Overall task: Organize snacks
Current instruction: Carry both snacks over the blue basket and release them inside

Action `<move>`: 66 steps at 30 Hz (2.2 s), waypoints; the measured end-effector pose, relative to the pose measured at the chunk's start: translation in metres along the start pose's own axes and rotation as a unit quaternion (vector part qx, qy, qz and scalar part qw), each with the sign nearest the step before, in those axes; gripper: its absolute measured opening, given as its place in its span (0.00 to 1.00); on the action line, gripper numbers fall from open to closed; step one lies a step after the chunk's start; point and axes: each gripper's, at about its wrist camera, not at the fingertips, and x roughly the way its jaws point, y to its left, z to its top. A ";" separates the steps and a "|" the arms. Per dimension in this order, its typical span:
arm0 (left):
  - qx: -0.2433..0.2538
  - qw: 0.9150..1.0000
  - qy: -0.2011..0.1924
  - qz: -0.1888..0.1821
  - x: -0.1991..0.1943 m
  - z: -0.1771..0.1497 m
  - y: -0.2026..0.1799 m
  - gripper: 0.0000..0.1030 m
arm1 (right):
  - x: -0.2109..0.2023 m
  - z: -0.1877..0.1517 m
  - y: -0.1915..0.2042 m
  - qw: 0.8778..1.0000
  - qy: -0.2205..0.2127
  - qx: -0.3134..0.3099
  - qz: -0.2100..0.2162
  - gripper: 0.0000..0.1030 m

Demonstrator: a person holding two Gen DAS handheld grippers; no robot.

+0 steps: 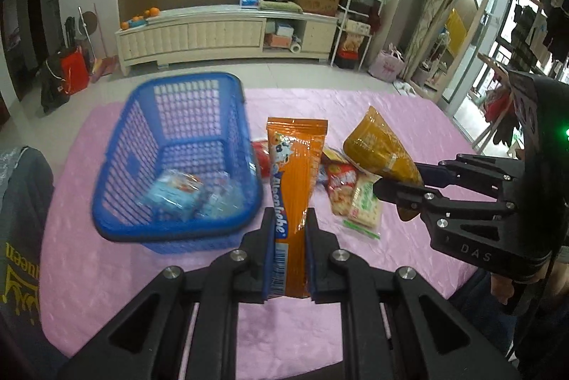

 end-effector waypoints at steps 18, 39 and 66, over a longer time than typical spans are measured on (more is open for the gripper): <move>-0.010 0.999 -0.009 0.037 -0.002 0.047 0.093 0.13 | 0.057 0.084 0.055 0.999 0.013 -0.024 0.019 0.33; -0.043 0.998 0.032 0.037 0.052 0.071 0.142 0.13 | 0.158 0.130 0.054 0.996 0.085 0.016 0.012 0.33; -0.028 0.999 0.033 0.030 0.046 0.076 0.119 0.13 | 0.106 0.122 0.028 0.996 0.015 0.080 -0.032 0.84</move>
